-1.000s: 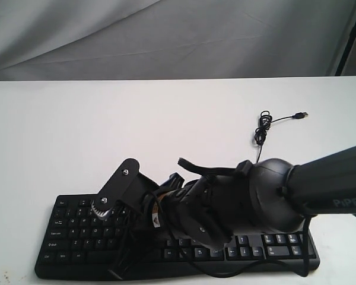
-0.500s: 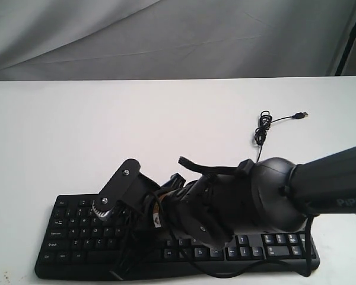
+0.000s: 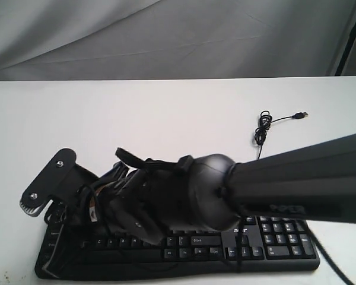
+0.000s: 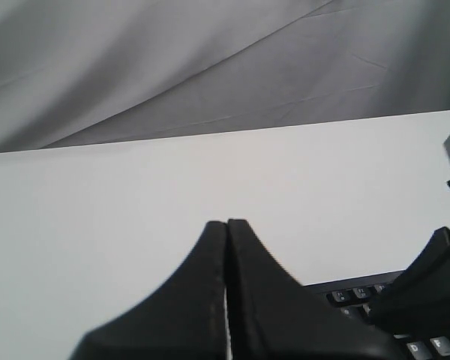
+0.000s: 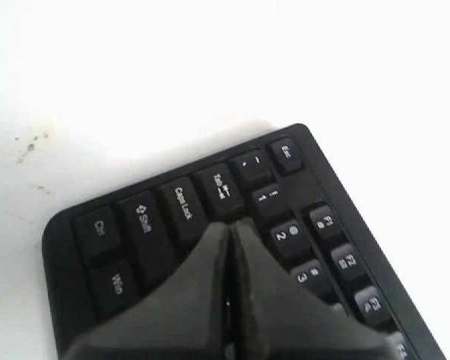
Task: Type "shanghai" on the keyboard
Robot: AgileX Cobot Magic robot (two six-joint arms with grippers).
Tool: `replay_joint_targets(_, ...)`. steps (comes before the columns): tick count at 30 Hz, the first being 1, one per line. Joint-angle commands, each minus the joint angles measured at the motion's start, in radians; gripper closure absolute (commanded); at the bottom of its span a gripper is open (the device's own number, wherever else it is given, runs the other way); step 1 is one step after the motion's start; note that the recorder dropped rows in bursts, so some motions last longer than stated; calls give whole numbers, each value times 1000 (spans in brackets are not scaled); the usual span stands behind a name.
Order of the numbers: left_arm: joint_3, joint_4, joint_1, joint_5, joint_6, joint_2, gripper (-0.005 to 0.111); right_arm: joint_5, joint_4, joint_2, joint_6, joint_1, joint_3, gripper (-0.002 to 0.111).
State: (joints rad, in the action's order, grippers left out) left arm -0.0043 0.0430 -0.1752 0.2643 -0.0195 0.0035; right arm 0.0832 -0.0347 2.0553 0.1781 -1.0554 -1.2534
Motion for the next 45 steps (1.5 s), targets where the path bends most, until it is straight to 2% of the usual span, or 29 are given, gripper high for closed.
replay_joint_targets(1, 4, 1, -4, -3, -3, -3, 107, 12, -2, 56, 19, -11, -46, 108)
replay_joint_targets(19, 4, 1, -4, -3, -3, -3, 107, -10, -2, 104, 29, -13, -46, 108)
replay_joint_targets(28, 4, 1, -4, -3, -3, -3, 107, 24, 12, 58, 31, -12, -42, 108)
replay_joint_targets(33, 4, 1, -4, -3, -3, -3, 107, 6, 52, -70, 31, -3, 54, 108)
replay_joint_targets(39, 4, 1, -4, -3, -3, -3, 107, -2, 16, -215, 5, 59, 260, 108)
replay_joint_targets(45, 4, 1, -4, -3, -3, -3, 107, -134, -33, -246, 5, 80, 419, 108)
